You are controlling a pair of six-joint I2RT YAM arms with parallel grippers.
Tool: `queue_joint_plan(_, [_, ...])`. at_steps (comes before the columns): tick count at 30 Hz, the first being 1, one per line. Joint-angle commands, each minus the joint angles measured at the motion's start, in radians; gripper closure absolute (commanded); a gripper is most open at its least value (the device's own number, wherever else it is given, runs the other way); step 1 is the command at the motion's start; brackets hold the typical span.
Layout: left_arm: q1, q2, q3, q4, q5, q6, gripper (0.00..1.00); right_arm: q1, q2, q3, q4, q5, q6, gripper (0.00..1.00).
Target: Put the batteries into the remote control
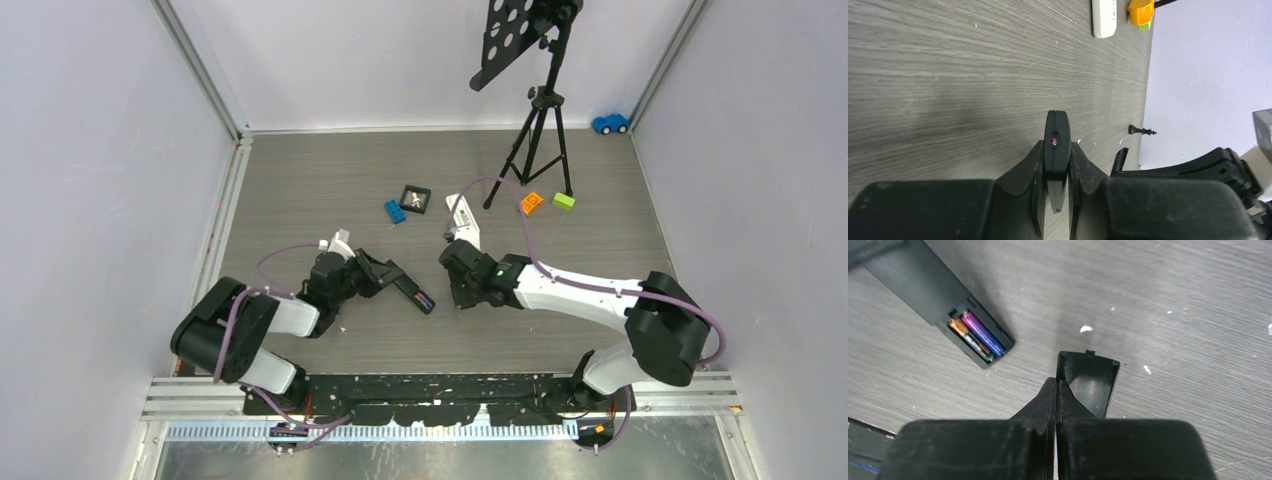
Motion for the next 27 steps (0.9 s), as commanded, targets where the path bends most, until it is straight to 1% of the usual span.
queue_joint_plan(1, [-0.022, 0.118, 0.038, 0.199, -0.029, -0.017, 0.98, -0.056, -0.061, -0.035, 0.07, 0.053, 0.118, 1.0])
queue_joint_plan(3, [-0.026, 0.177, 0.042, 0.241, -0.021, -0.026, 0.94, -0.077, -0.061, -0.044, 0.084, 0.055, 0.146, 1.0])
queue_joint_plan(6, [-0.03, 0.252, 0.032, 0.325, -0.025, -0.039, 0.81, -0.097, -0.04, -0.045, 0.096, 0.051, 0.175, 1.0])
queue_joint_plan(9, [-0.03, 0.299, 0.017, 0.364, -0.027, -0.052, 0.68, -0.103, -0.036, -0.053, 0.121, 0.041, 0.191, 1.0])
queue_joint_plan(11, [-0.03, 0.308, 0.011, 0.366, -0.028, -0.058, 0.55, -0.108, -0.037, -0.056, 0.128, 0.034, 0.196, 1.0])
queue_joint_plan(12, [-0.03, 0.307, 0.01, 0.362, -0.029, -0.06, 0.51, -0.109, -0.04, -0.056, 0.128, 0.031, 0.196, 1.0])
queue_joint_plan(15, [-0.03, 0.289, 0.021, 0.3, -0.032, -0.051, 0.42, -0.115, -0.047, -0.058, 0.129, 0.023, 0.195, 1.0])
queue_joint_plan(17, [-0.03, 0.261, 0.031, 0.242, -0.043, -0.043, 0.36, -0.12, -0.054, -0.06, 0.128, 0.015, 0.195, 1.0])
queue_joint_plan(18, [-0.03, 0.25, 0.04, 0.201, -0.045, -0.04, 0.34, -0.122, -0.056, -0.062, 0.128, 0.013, 0.197, 1.0])
queue_joint_plan(21, [-0.03, 0.189, 0.073, 0.043, -0.05, -0.04, 0.28, -0.133, -0.068, -0.068, 0.128, -0.001, 0.2, 1.0])
queue_joint_plan(22, [-0.03, 0.167, 0.091, -0.032, -0.054, -0.041, 0.25, -0.136, -0.076, -0.069, 0.129, -0.008, 0.205, 1.0])
queue_joint_plan(23, [-0.03, 0.143, 0.117, -0.133, -0.057, -0.035, 0.24, -0.139, -0.082, -0.072, 0.128, -0.012, 0.207, 1.0])
queue_joint_plan(24, [-0.03, 0.122, 0.144, -0.268, -0.058, -0.026, 0.23, -0.142, -0.087, -0.071, 0.127, -0.019, 0.211, 1.0])
queue_joint_plan(25, [-0.03, 0.104, 0.177, -0.357, -0.063, -0.018, 0.21, -0.146, -0.093, -0.071, 0.128, -0.023, 0.215, 1.0])
queue_joint_plan(27, [-0.03, 0.079, 0.21, -0.484, -0.08, -0.009, 0.18, -0.153, -0.101, -0.071, 0.128, -0.032, 0.227, 1.0])
